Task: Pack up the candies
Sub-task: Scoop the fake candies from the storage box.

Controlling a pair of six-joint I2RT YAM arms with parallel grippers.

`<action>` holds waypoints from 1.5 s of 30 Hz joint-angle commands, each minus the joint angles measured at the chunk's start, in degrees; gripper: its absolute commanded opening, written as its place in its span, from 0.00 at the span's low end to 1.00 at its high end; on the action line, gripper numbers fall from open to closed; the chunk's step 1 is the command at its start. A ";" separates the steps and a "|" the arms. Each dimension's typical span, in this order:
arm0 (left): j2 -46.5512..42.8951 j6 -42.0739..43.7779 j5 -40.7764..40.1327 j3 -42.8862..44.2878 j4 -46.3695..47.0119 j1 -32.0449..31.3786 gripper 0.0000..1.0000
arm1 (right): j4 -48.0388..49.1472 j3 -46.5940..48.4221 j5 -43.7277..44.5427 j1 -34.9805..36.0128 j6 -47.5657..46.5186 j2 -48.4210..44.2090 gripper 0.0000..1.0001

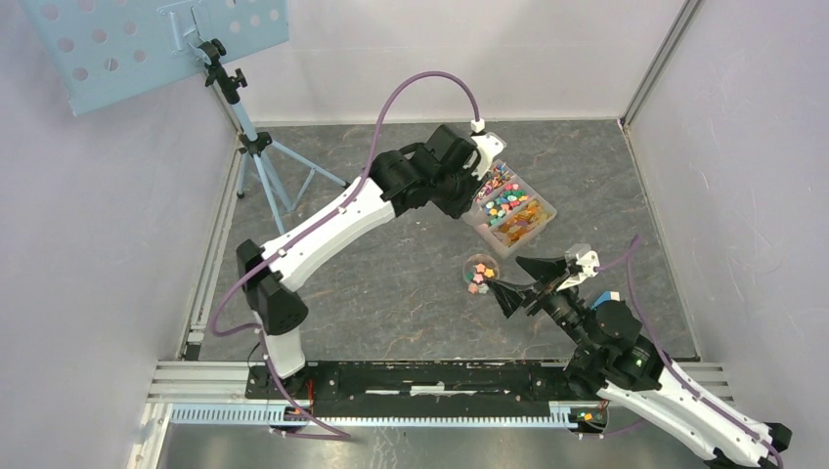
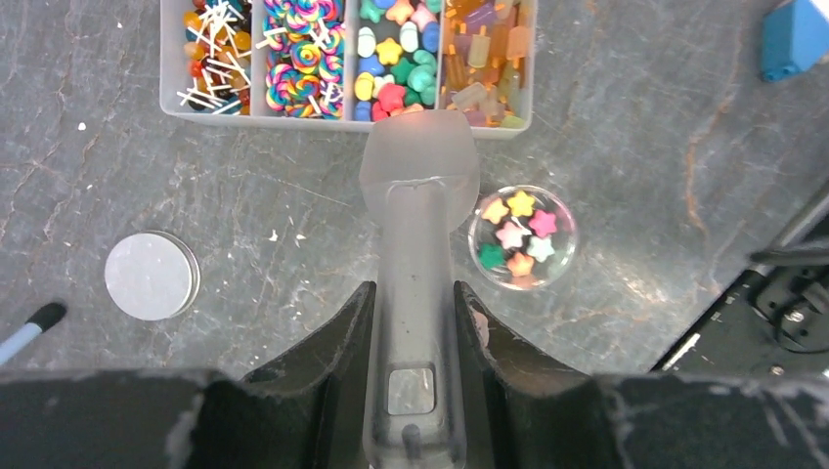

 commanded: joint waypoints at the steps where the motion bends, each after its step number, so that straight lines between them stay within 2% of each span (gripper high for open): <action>1: 5.60 6.78 2.04 6.12 -0.68 1.61 0.02 | -7.34 4.25 5.56 0.24 1.40 -3.97 0.98; 8: 13.14 7.31 3.43 10.73 -0.13 3.32 0.02 | -12.82 8.60 10.84 0.19 0.35 -5.76 0.98; 34: 23.84 9.93 2.98 14.47 3.62 3.75 0.02 | -10.86 8.77 9.78 0.15 1.40 -5.33 0.98; 38: 22.58 9.53 2.98 10.63 5.85 3.80 0.02 | -7.34 6.05 16.68 0.19 -0.96 -2.08 0.98; 41: 20.49 9.29 2.89 5.69 9.19 3.77 0.02 | -6.94 6.85 25.63 0.17 -3.40 3.36 0.98; 45: 19.42 9.38 2.47 2.46 11.24 3.81 0.02 | -1.31 7.09 31.01 0.06 -8.77 12.77 0.98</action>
